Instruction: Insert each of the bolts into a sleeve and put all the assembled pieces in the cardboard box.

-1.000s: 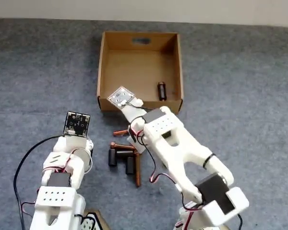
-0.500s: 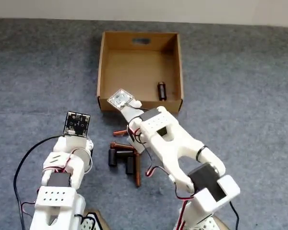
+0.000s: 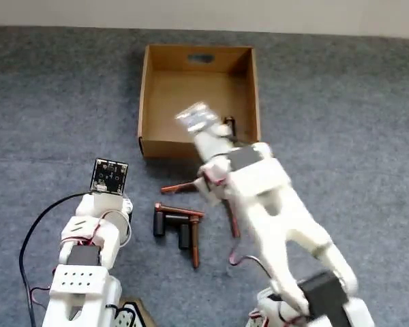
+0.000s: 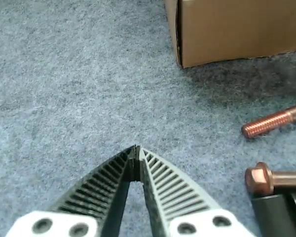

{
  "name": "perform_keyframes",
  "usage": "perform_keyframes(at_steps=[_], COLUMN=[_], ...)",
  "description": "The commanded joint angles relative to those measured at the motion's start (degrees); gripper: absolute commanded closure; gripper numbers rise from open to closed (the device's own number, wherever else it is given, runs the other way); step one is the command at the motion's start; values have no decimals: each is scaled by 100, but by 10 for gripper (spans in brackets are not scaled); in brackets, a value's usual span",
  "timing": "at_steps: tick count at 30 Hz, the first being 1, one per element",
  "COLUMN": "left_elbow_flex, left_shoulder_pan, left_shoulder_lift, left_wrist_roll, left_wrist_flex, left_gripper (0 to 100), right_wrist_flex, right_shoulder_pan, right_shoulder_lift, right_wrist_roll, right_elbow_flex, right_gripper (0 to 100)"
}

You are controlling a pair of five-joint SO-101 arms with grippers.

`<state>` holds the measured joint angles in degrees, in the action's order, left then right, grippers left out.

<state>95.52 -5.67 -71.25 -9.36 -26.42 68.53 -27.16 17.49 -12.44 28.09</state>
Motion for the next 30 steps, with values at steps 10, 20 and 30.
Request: perform_keyframes(at_steps=[10, 20, 30], left_elbow_flex=[-40, -13, -13], left_shoulder_pan=[101, 101, 101], left_shoulder_lift=[-40, -40, -40], left_wrist_roll=[-26, -26, -26], left_wrist_flex=[114, 114, 114], left_gripper=[986, 986, 986], right_wrist_flex=[-1420, -1842, -2369], right_shoulder_pan=[2360, 2334, 2352], right_shoulder_lift=[787, 787, 796], right_wrist_roll=[-571, -695, -677], right_elbow_flex=[2782, 3354, 3398], right_gripper=[993, 809, 985])
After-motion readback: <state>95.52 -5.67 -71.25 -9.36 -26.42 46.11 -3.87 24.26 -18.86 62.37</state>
